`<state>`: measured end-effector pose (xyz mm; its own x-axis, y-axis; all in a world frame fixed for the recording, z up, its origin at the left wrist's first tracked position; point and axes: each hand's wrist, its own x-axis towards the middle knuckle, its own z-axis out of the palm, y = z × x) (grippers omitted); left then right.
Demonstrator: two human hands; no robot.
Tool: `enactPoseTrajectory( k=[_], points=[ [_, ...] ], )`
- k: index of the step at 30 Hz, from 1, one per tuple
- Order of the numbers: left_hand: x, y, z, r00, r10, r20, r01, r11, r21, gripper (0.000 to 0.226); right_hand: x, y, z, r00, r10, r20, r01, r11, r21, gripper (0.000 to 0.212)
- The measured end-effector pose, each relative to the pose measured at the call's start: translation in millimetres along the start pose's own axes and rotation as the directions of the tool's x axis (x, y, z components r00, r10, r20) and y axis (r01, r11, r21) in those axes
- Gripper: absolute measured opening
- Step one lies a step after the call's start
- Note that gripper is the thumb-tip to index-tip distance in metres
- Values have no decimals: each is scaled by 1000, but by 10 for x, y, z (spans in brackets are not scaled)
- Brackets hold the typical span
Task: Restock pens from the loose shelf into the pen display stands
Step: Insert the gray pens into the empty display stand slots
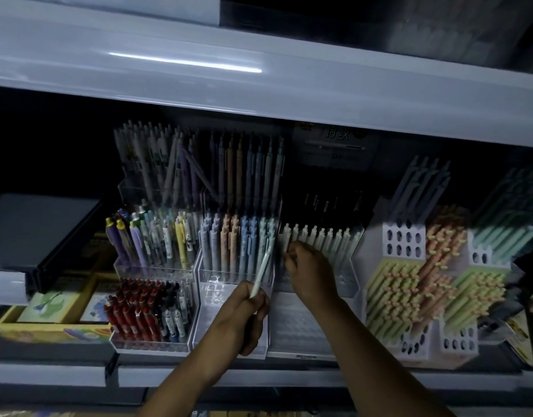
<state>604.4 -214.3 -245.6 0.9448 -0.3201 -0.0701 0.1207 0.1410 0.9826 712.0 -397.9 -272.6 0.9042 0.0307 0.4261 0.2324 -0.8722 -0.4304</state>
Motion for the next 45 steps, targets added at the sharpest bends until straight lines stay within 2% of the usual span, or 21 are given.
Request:
enactPoseTrajectory(
  k=[4,11,16,20,24,27,30,33,36,40,45],
  points=[
    [34,-33,-16,999,4,-45,-8,996,-91,25,11,-45,5,1000,-6,-1,6,998,-61,18],
    [73,-30,-10,990,60,-131,-58,998,20,24,-18,-69,4,999,37,-23,-38,998,-58,19],
    [88,-47,11,990,61,-128,-71,995,-70,24,-28,-79,1,1000,15,-5,-15,994,-108,19],
    [135,-60,-9,972,94,-217,-104,994,-32,21,-11,-76,8,1000,19,10,-18,997,-81,19],
    [143,-78,-15,961,115,-251,-120,993,-8,27,-55,-45,-18,995,84,60,-87,995,48,10],
    [136,-97,-11,965,89,-246,-101,994,-38,24,-173,-65,-90,987,158,24,-159,962,220,9],
    [156,-121,-24,970,84,-227,-92,995,-25,22,-337,-203,-237,984,147,106,-178,891,419,5],
    [181,-115,-7,978,69,-195,-75,997,-21,16,-470,-344,-366,975,60,212,-181,768,614,9],
    [200,-96,30,982,47,-183,-51,999,-17,13,-535,-401,-396,973,-14,230,-139,761,634,11],
    [219,-92,72,982,30,-188,-29,1000,6,11,-546,-325,-325,982,-4,191,-106,821,561,8],
    [257,-112,41,981,-40,-190,41,999,0,12,-446,-275,-420,982,104,159,-184,731,657,18]
  ],
)
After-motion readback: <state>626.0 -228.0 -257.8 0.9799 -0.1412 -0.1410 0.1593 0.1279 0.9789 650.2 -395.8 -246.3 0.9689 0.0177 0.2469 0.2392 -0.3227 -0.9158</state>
